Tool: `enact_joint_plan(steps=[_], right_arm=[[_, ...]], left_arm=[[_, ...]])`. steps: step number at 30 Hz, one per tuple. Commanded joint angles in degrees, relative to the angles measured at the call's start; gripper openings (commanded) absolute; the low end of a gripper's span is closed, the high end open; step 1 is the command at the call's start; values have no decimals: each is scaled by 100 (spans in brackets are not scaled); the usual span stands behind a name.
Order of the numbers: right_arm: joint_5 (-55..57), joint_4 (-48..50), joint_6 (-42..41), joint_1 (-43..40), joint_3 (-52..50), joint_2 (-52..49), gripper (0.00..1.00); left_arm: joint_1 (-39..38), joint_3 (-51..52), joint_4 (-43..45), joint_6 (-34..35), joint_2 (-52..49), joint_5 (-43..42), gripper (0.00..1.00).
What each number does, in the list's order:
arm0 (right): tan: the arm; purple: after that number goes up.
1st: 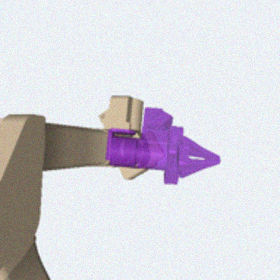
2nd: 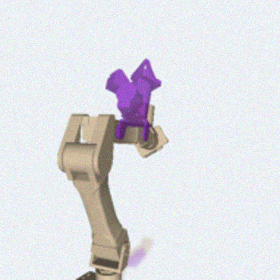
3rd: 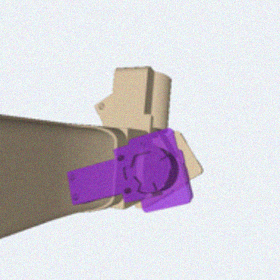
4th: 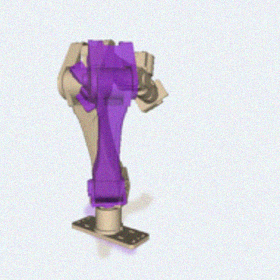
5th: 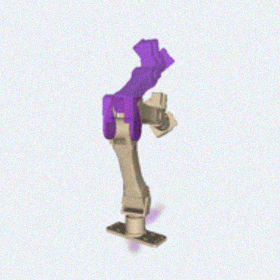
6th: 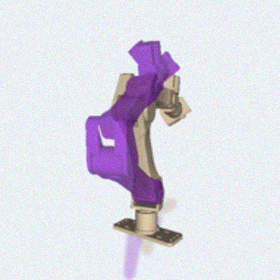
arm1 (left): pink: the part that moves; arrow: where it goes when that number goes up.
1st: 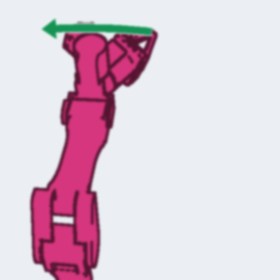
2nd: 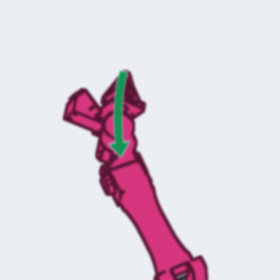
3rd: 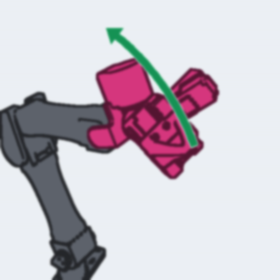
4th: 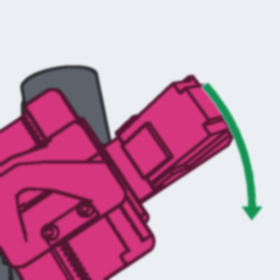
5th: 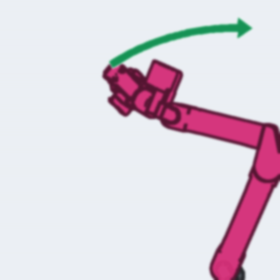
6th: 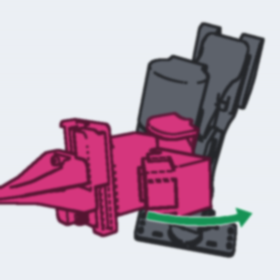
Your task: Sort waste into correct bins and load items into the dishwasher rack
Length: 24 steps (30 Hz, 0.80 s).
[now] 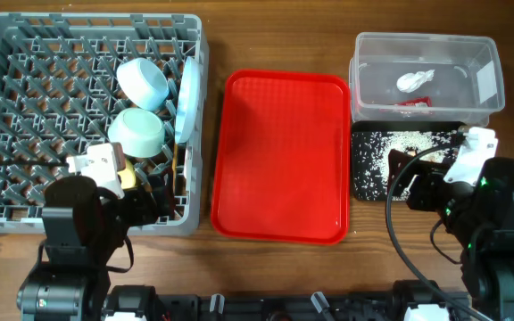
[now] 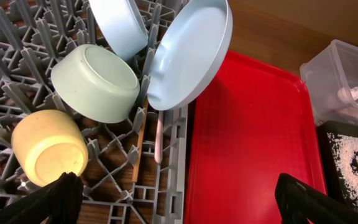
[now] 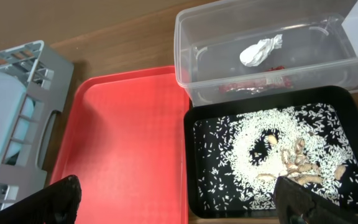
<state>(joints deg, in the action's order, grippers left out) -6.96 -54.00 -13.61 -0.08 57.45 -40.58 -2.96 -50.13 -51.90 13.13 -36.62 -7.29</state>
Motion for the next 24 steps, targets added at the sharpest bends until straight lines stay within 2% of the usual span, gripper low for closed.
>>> enact_joint_plan(steps=[1,15,24], right_arm=[[140,-4,-7,22,-70,-59,100],[140,0,-7,22,-92,-638,100],[313,-2,15,24,-98,-131,100]], left_arm=[[-26,70,-13,-114,17,35,100],[-26,70,-20,-114,20,35,100],[-26,70,-20,-114,20,35,100]])
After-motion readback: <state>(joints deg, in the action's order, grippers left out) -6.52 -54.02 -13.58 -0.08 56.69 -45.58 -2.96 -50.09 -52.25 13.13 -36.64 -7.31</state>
